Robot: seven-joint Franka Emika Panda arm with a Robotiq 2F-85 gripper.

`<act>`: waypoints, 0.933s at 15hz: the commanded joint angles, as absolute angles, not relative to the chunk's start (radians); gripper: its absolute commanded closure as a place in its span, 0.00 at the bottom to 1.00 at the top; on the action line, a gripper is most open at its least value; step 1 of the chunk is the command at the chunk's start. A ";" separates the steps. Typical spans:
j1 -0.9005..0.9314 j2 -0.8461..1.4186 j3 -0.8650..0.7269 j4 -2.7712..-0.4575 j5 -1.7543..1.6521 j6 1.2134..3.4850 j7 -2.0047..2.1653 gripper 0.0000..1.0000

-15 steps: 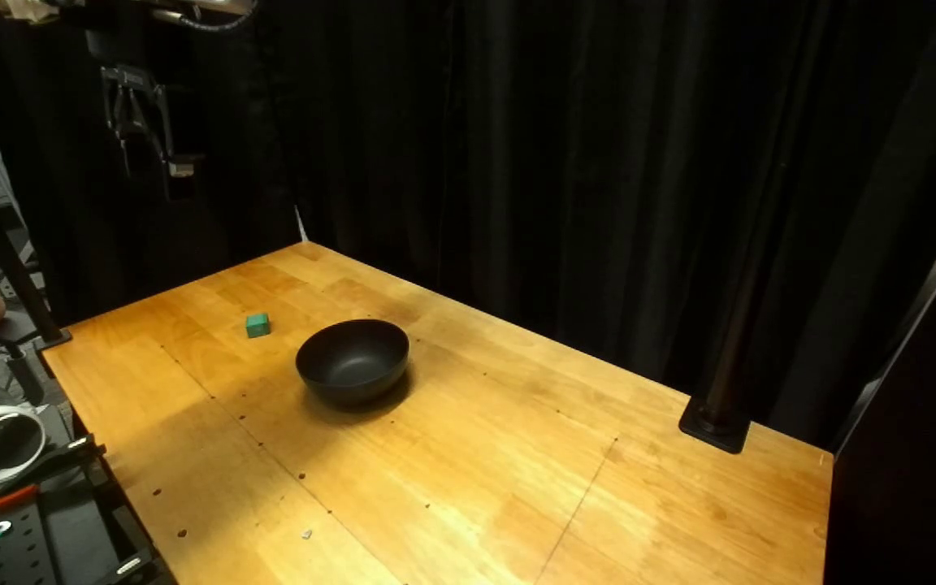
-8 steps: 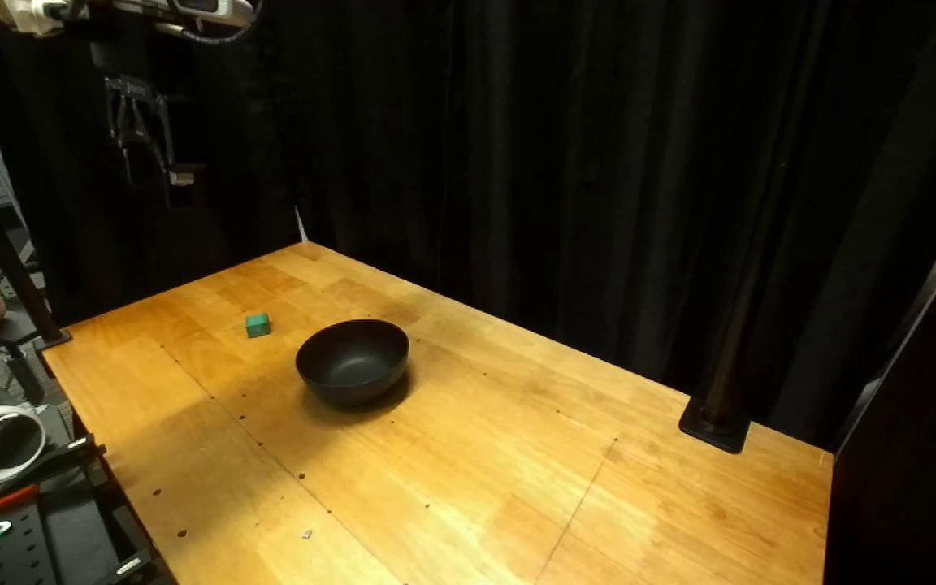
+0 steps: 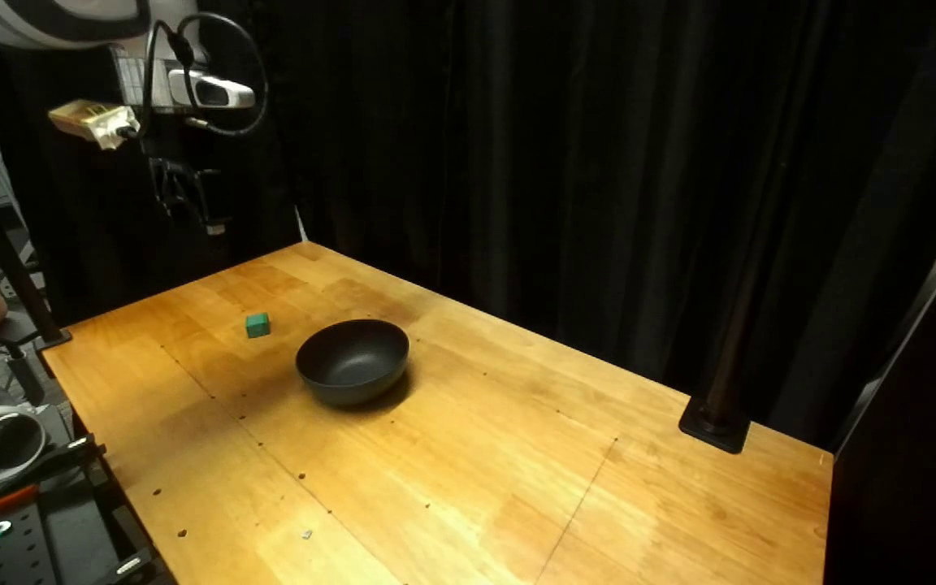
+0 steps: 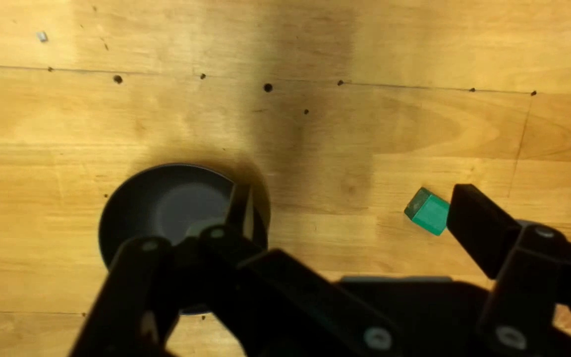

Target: Put the green cube in the bowl

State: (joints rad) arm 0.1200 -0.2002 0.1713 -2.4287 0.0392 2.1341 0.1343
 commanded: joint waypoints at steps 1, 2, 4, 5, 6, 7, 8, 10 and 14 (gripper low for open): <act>0.149 -0.050 0.215 -2.393 0.003 2.282 0.232 0.00; 0.159 -0.008 0.224 -2.386 -0.002 2.322 0.253 0.00; 0.183 0.075 0.236 -2.367 -0.017 2.394 0.293 0.00; 0.198 0.114 0.240 -2.356 -0.024 2.426 0.308 0.00; 0.214 0.148 0.241 -2.347 -0.029 2.455 0.323 0.00; 0.233 0.182 0.240 -2.341 -0.054 2.491 0.349 0.00; 0.252 0.215 0.234 -2.330 -0.074 2.515 0.369 0.00; 0.289 0.287 0.221 -2.304 -0.104 2.562 0.401 0.00; 0.361 0.404 0.189 -2.251 -0.123 2.636 0.447 0.00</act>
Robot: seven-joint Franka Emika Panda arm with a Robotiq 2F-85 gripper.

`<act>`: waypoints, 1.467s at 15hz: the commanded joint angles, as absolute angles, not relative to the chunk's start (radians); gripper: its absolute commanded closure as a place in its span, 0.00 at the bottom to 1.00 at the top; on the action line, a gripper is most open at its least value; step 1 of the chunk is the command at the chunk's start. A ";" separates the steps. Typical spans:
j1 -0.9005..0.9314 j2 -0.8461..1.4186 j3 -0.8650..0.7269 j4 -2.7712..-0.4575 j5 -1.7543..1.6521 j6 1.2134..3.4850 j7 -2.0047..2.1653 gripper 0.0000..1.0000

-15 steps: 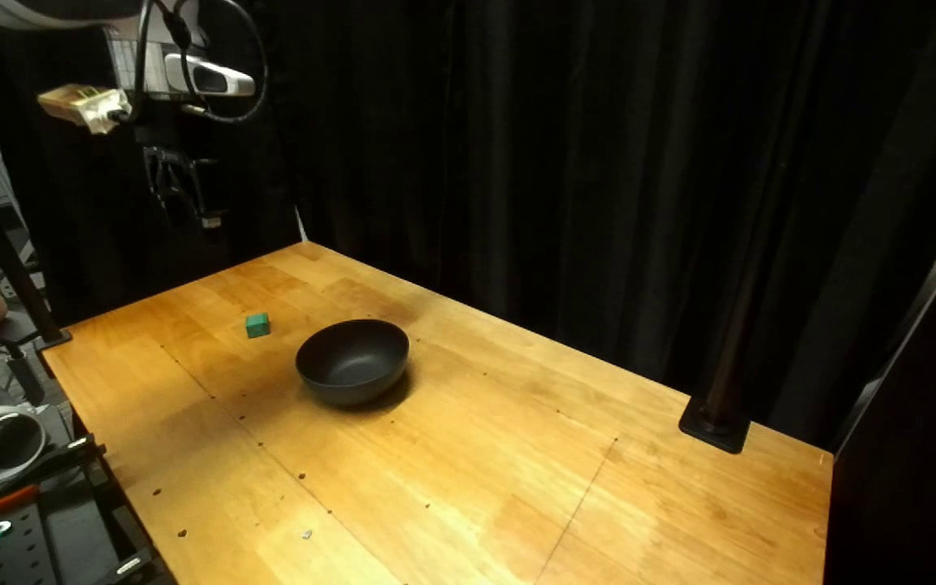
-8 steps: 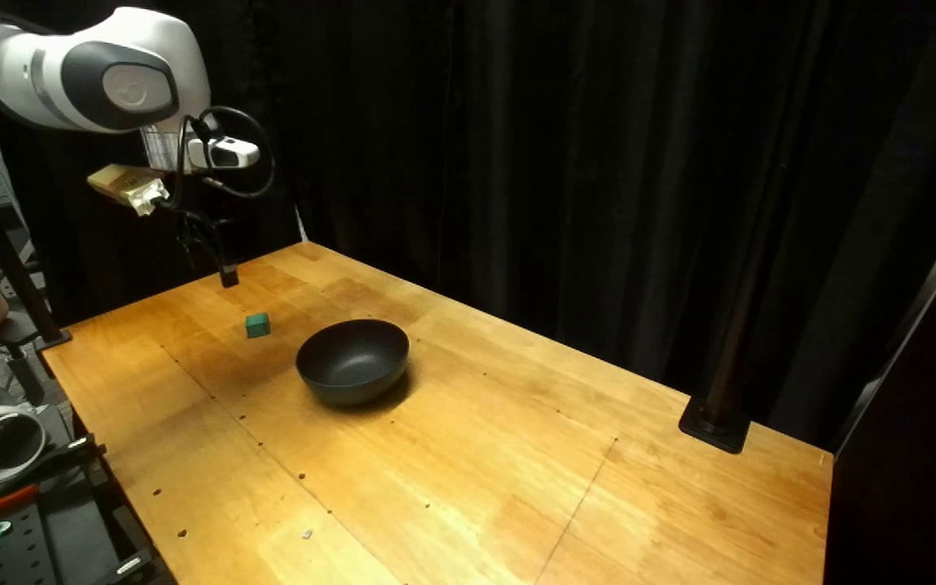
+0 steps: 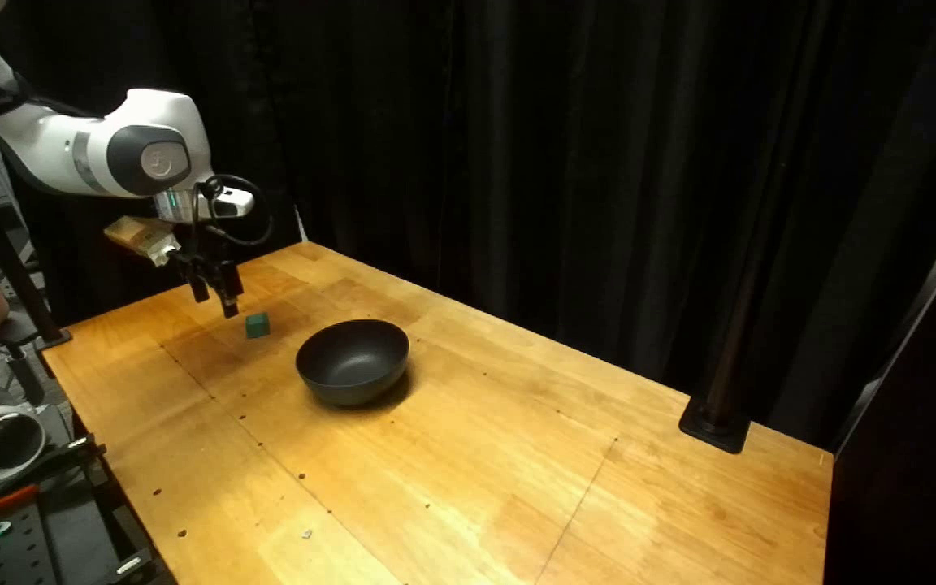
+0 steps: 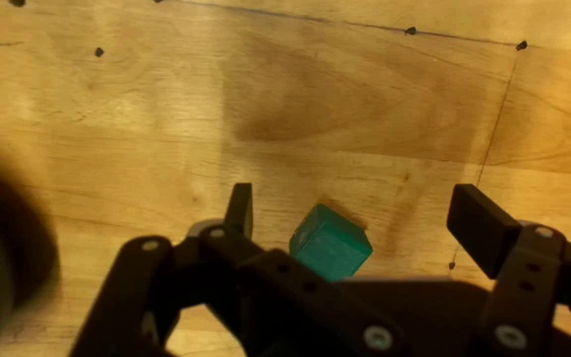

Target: Put the green cube in the bowl

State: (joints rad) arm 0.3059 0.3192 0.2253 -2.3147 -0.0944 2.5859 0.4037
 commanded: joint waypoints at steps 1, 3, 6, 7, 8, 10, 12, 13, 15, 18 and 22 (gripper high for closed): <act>0.380 0.426 0.177 -2.238 -0.128 2.651 0.454 0.00; 0.426 0.466 0.140 -2.210 -0.151 2.682 0.479 0.00; 0.491 0.519 0.074 -2.164 -0.184 2.722 0.525 0.00; 0.513 0.531 0.050 -2.152 -0.195 2.731 0.541 0.00; 0.534 0.545 0.028 -2.139 -0.206 2.734 0.553 0.00; 0.568 0.564 -0.012 -2.119 -0.231 2.728 0.574 0.27; 0.578 0.568 -0.028 -2.113 -0.229 2.716 0.574 0.42; 0.567 0.564 -0.017 -2.114 -0.210 2.694 0.556 0.51; 0.510 0.531 0.036 -2.141 -0.150 2.623 0.495 0.66; 0.477 0.445 0.027 -2.179 -0.149 2.537 0.488 0.78; 0.416 0.318 -0.006 -2.207 -0.190 2.469 0.511 0.78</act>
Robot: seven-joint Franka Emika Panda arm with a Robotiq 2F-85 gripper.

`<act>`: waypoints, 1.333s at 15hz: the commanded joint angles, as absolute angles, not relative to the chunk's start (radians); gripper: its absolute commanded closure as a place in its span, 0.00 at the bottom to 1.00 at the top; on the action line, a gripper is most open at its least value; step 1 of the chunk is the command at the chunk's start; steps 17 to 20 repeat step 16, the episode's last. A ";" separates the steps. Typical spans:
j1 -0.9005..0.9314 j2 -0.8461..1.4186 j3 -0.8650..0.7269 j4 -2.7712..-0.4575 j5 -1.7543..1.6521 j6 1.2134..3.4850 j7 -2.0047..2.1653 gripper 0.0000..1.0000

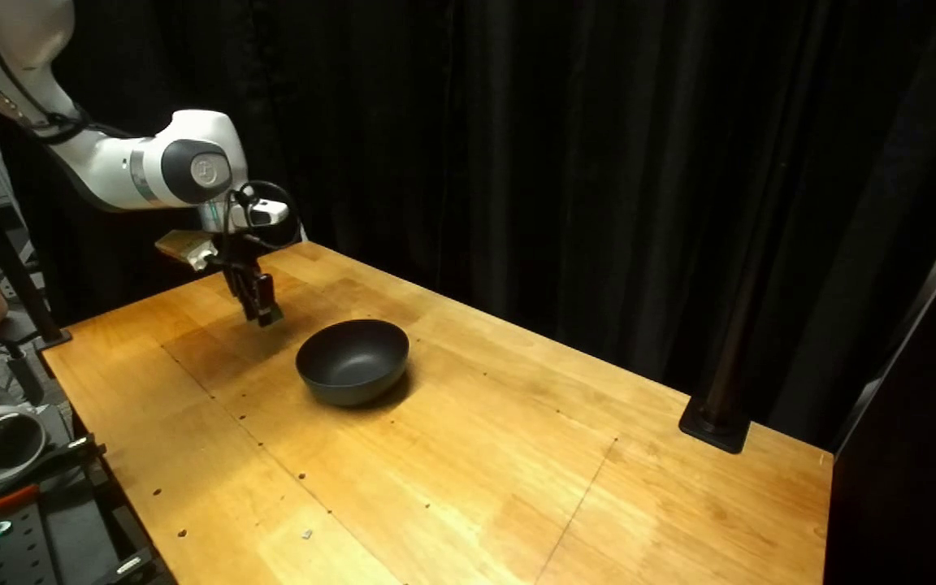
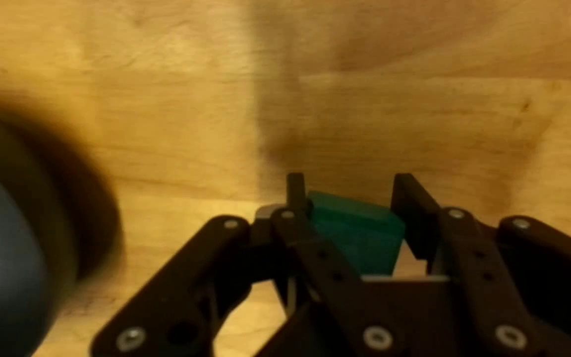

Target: Put the green cube in the bowl

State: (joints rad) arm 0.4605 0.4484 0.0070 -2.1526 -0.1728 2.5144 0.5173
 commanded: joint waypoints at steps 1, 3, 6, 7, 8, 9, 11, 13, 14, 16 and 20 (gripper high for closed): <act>0.414 0.287 -0.034 -2.211 -0.233 2.462 0.549 0.78; 0.398 0.256 -0.075 -2.202 -0.336 2.432 0.607 0.78; 0.346 0.254 -0.097 -2.184 -0.460 2.355 0.684 0.78; 0.320 0.258 -0.089 -2.186 -0.458 2.333 0.676 0.53; 0.298 0.257 -0.079 -2.191 -0.446 2.313 0.668 0.28; 0.274 0.257 -0.066 -2.198 -0.409 2.291 0.639 0.26; 0.221 0.241 -0.033 -2.208 -0.304 2.229 0.532 0.14; 0.173 0.208 -0.007 -2.212 -0.181 2.173 0.414 0.00; 0.149 0.163 0.003 -2.224 -0.129 2.162 0.339 0.00; 0.112 0.091 0.013 -2.235 -0.040 2.115 0.239 0.00; 0.112 0.091 0.013 -2.235 -0.040 2.115 0.239 0.00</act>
